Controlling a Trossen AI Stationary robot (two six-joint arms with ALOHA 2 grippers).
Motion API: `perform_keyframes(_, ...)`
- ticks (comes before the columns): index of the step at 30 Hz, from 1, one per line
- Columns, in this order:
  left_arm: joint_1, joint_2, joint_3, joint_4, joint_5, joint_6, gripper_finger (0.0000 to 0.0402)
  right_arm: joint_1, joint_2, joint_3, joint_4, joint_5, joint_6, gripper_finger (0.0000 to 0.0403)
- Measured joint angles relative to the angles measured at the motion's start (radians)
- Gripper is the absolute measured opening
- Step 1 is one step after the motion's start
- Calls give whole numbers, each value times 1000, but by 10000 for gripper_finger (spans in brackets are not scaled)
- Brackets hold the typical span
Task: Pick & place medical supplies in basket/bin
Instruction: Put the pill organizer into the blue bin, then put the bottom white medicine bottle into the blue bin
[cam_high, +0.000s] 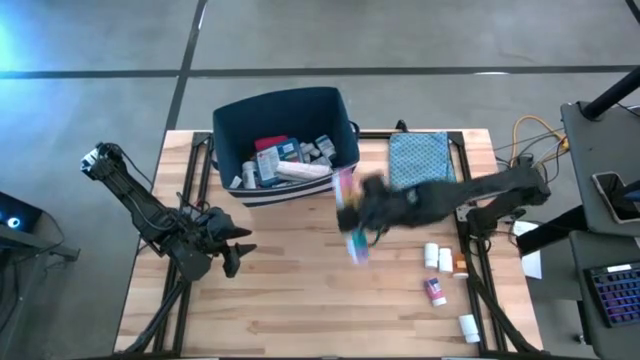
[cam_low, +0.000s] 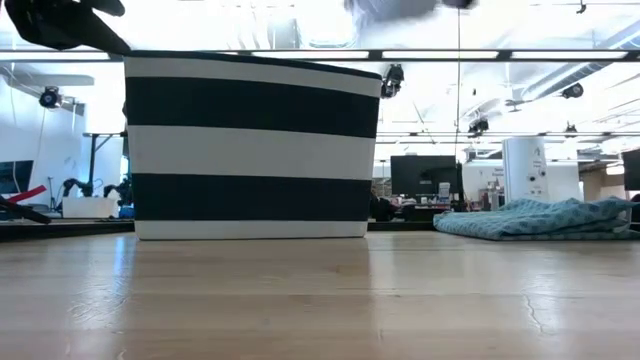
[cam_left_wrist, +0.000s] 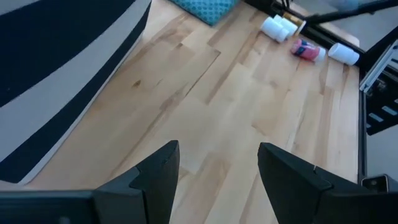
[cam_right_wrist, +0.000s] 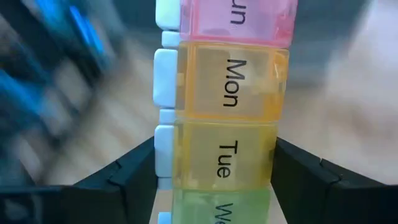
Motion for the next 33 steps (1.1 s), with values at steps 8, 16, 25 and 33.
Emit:
perform_keyframes(8, 10, 0, 0, 43, -59, -17, 198, -323, 129, 447, 132, -92, -461, 253)
perform_keyframes(16, 21, 2, 3, 68, -66, -19, 198, -644, 447, 744, -76, -664, -490, 293)
perform_keyframes(25, 21, 4, 4, 82, -80, -19, 198, -640, 417, 672, -96, -715, -566, 342)
perform_keyframes(33, 21, 4, 2, 80, -79, -18, 198, -413, 244, 685, -610, -473, -666, 345)
